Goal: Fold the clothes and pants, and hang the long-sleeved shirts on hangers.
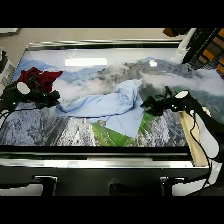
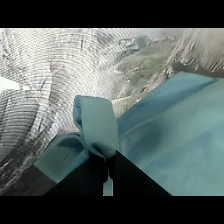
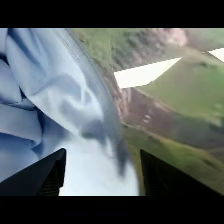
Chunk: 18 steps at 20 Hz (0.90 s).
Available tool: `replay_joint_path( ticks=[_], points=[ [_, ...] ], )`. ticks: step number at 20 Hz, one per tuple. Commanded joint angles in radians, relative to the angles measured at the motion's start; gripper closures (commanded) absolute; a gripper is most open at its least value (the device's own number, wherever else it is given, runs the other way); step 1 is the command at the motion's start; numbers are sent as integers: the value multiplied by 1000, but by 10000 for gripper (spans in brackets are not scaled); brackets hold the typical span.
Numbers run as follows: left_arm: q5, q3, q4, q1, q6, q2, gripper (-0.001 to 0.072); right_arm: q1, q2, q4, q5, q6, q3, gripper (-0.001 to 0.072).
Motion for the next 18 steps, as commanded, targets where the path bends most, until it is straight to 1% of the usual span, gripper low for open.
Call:
replay_joint_path(
  ticks=[1,2,3,5,8,10,12,16,18],
  points=[
    [0,0,0,0,0,-1,680,58,-35,2,-31,1,-4,341],
    [0,0,0,0,0,-1,680,63,-35,2,-31,0,-4,502],
    [-4,1,0,0,0,0,680,63,-31,13,-27,0,-2,680],
    [-12,16,1,7,21,10,680,52,8,12,-24,-7,21,681],
    [-43,127,4,64,27,68,681,7,145,-32,-27,-4,117,681],
    [-44,233,4,122,26,138,681,-36,270,-103,-38,14,213,681],
    [-56,337,4,188,25,218,681,-87,401,-180,-47,66,316,681],
    [-137,465,4,288,-13,387,681,-154,653,-205,-40,70,462,680],
    [-179,473,5,319,-19,489,680,-153,772,-261,-39,103,505,680]
  ],
)
